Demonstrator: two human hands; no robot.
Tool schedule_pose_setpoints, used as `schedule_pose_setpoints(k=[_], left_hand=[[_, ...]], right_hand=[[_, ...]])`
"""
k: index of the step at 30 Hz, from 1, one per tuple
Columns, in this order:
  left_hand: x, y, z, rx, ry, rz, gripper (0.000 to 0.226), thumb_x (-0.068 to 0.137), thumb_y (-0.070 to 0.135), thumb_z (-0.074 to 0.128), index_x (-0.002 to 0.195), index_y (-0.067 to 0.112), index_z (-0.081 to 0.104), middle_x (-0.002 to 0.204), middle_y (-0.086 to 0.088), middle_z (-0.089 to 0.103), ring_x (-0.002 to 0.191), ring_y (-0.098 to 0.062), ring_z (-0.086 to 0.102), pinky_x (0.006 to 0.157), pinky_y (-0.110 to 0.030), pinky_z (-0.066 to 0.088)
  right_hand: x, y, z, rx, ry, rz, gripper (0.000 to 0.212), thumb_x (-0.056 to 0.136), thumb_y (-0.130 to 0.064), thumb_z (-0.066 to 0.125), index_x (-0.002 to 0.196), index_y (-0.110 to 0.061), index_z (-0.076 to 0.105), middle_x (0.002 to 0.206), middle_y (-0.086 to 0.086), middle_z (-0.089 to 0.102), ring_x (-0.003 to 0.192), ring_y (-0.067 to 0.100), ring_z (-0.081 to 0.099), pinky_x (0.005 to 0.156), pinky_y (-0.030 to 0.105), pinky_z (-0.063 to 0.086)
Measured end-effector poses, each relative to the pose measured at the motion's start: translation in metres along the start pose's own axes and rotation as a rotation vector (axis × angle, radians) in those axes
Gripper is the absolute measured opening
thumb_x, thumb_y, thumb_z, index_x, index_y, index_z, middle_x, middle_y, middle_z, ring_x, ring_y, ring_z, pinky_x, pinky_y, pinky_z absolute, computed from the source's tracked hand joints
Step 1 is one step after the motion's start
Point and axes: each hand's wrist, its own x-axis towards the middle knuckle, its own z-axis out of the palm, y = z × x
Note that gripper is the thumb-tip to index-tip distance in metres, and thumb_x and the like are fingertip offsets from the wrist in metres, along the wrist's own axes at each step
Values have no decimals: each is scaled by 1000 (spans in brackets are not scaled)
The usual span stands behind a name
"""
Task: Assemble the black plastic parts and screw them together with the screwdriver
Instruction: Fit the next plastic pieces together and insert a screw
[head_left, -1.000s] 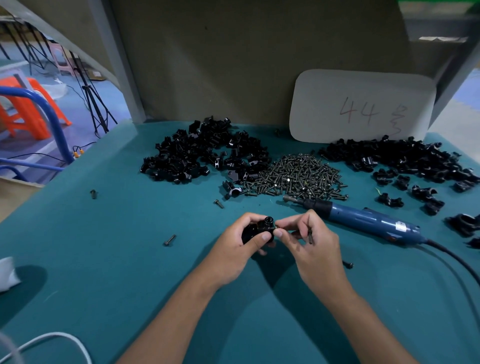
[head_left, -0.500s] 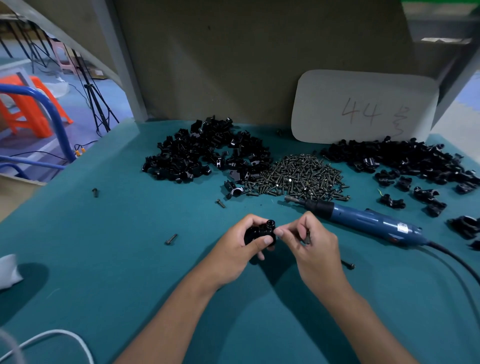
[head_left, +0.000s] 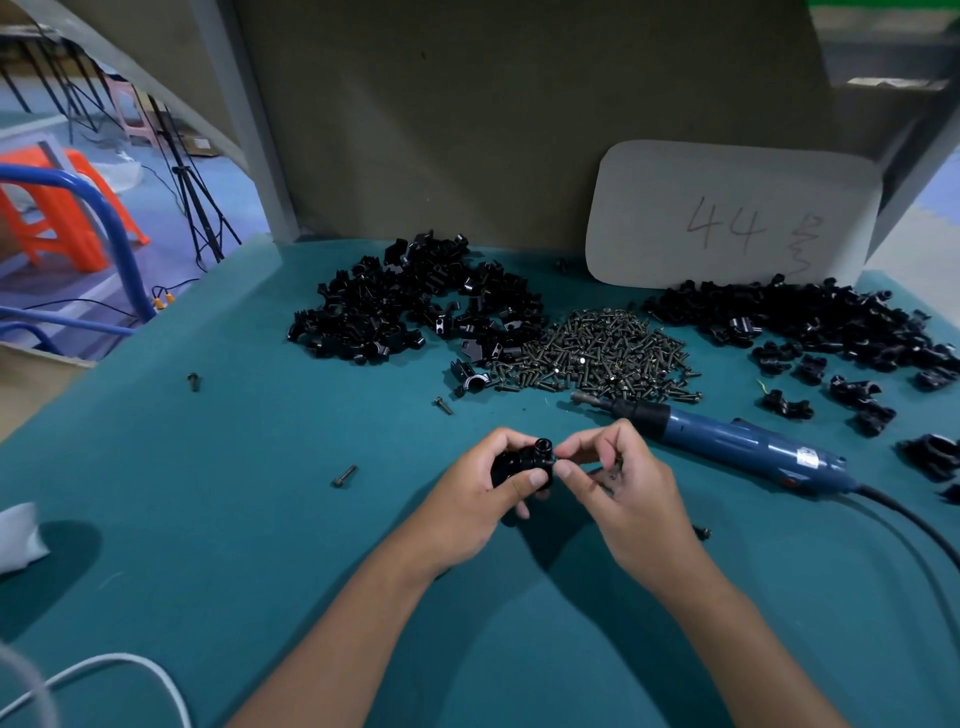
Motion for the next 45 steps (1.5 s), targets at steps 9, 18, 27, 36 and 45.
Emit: schedule_pose_setpoints(k=[9,18,27,36,45], left_hand=[[-1,2,1,26,-1,9,13,101,23,62,114,22,60,89,4,70,73,-15,62,75,-33,51],[-2,3,2,54,6,14,15,99,31,64,113,28,59,90,6,71,75,-8,64,72,-25,53],[-2,3,1,90,-3,22,12,102,33,58,113,27,56,88,6,71,73,-11,61,74,-34,52],[-3,3,2,104,-16,35,16,99,40,59,111,30,57,90,6,70,74,-13,61,78,-45,54],[-3,4,0,79,22,23,13,102,31,59,113,23,57,89,3,71,73,-14,60,75,-40,52]], right_hand=[[1,-4,12,-6,105,48,45,89,-35,73,73,-19,33,77,-11,73,68,24,61,67,58,52],[-1,-6,12,-29,106,44,47,89,-46,68,74,-19,33,84,-15,73,68,11,60,64,34,51],[1,5,0,-22,24,46,44,91,-5,73,74,-13,33,95,-9,76,82,9,69,69,42,55],[-1,-7,7,-51,54,61,41,95,-27,68,74,-17,34,78,-9,69,63,8,51,66,51,49],[-1,-4,4,-36,9,30,36,95,-17,68,79,-19,36,103,-17,71,87,12,65,74,48,54]])
